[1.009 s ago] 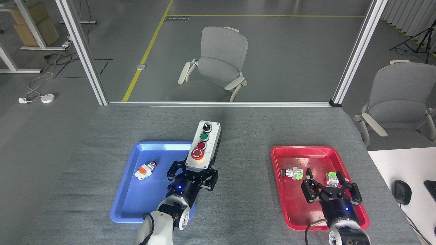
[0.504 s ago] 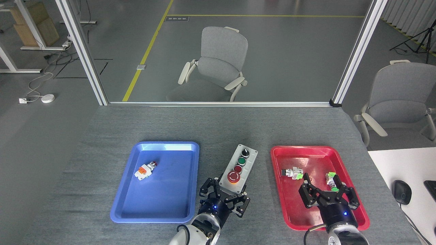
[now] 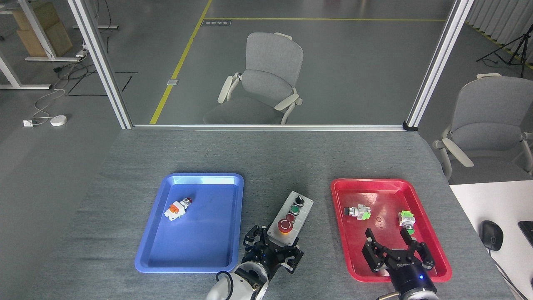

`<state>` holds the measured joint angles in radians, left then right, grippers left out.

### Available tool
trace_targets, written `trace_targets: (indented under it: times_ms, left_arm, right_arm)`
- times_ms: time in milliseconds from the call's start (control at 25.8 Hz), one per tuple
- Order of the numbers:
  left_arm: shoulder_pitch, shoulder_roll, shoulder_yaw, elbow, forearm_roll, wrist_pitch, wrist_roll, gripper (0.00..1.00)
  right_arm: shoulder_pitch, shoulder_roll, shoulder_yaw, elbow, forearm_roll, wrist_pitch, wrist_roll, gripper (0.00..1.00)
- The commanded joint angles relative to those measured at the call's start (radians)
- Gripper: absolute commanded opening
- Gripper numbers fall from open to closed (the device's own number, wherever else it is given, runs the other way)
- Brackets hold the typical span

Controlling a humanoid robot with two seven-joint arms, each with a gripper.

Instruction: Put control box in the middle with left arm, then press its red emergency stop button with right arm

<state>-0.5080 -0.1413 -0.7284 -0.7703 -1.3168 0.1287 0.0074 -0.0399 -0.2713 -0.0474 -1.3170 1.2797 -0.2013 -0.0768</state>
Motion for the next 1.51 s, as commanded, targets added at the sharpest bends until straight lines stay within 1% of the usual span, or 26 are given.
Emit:
trace_targets:
  times_ms: [0,39,78,155,194,272,310,388,427,504,582,659,776,853,931,1009,1086,1203,1241,1319,1397,1474]
  left_arm:
    - [0.0,0.0,0.0,-0.012,0.004,-0.001,-0.03,0.63]
    - [0.0,0.0,0.0,-0.014,0.004,0.003,-0.03,0.71]
    - [0.0,0.0,0.0,-0.015,0.004,0.005,-0.03,0.75]
    - [0.002,0.002,0.003,-0.026,0.004,0.011,-0.03,0.94]
    - [0.008,0.002,0.006,-0.038,0.004,0.011,-0.03,0.96]
    - [0.028,0.003,0.006,-0.083,0.004,0.006,-0.03,0.98]
    - [0.055,0.002,0.006,-0.109,0.004,0.003,-0.03,0.98]
    - [0.125,0.02,0.009,-0.191,0.004,-0.001,-0.03,0.98]
    - [0.157,0.048,0.01,-0.237,0.002,-0.001,-0.03,0.98]
    - [0.227,0.149,0.012,-0.354,0.004,-0.003,-0.03,0.98]
    - [0.305,0.223,0.017,-0.487,0.005,-0.006,-0.032,0.98]
    - [0.373,0.279,0.02,-0.59,0.011,-0.008,-0.032,0.98]
    - [0.43,0.355,0.049,-0.701,0.016,-0.009,-0.032,0.98]
    - [0.467,0.393,0.086,-0.767,0.016,-0.017,-0.032,0.98]
    - [0.496,0.431,0.152,-0.84,0.018,-0.046,-0.032,0.98]
    - [0.519,0.439,0.247,-0.892,0.021,-0.083,-0.027,0.98]
    - [0.519,0.433,0.345,-0.899,0.024,-0.116,-0.018,0.98]
    - [0.5,0.422,0.475,-0.892,0.025,-0.136,-0.017,0.98]
    - [0.485,0.416,0.506,-0.891,0.028,-0.139,-0.017,0.98]
    - [0.448,0.405,0.55,-0.883,0.048,-0.138,-0.015,0.98]
    - [0.424,0.401,0.581,-0.851,0.093,-0.136,-0.015,0.98]
    - [0.382,0.402,0.606,-0.805,0.16,-0.129,-0.015,0.98]
  right_arm:
    - [0.002,0.001,-0.002,0.013,0.0,-0.003,-0.041,0.98]
    - [0.002,0.004,-0.002,0.013,0.001,0.0,-0.041,0.98]
    - [0.002,0.009,-0.002,0.013,0.001,0.008,-0.041,0.98]
    - [0.003,0.012,-0.002,0.012,0.001,0.02,-0.04,0.98]
    - [0.005,0.014,-0.002,0.012,0.001,0.031,-0.041,0.98]
    - [0.003,0.014,-0.002,0.013,0.0,0.043,-0.041,0.98]
    - [0.003,0.014,-0.002,0.013,0.0,0.04,-0.044,0.98]
    - [-0.002,0.014,0.0,0.012,0.0,0.037,-0.04,0.98]
    - [-0.006,0.014,0.001,0.012,0.0,0.04,-0.038,0.98]
    - [-0.011,0.02,0.001,0.013,0.0,0.045,-0.035,0.98]
    - [-0.011,0.029,0.003,0.012,0.001,0.045,-0.037,0.98]
    - [-0.006,0.029,0.006,0.015,0.004,0.043,-0.04,0.98]
    - [-0.002,0.029,0.008,0.016,0.001,0.031,-0.047,0.98]
    - [0.0,0.03,0.011,0.016,0.003,0.031,-0.052,0.98]
    - [-0.002,0.037,0.006,0.015,0.003,0.031,-0.052,0.98]
    - [-0.005,0.037,0.003,0.016,0.0,0.033,-0.052,0.98]
    - [-0.006,0.035,0.003,0.016,0.001,0.031,-0.052,0.98]
    - [-0.003,0.038,0.009,0.016,0.001,0.03,-0.052,0.98]
    - [-0.003,0.04,0.012,0.016,0.001,0.031,-0.052,0.98]
    - [-0.005,0.061,0.014,0.016,0.003,0.034,-0.052,0.98]
    - [-0.006,0.07,0.014,0.015,0.006,0.03,-0.052,0.97]
    - [-0.012,0.066,0.015,0.013,0.003,0.026,-0.044,0.92]
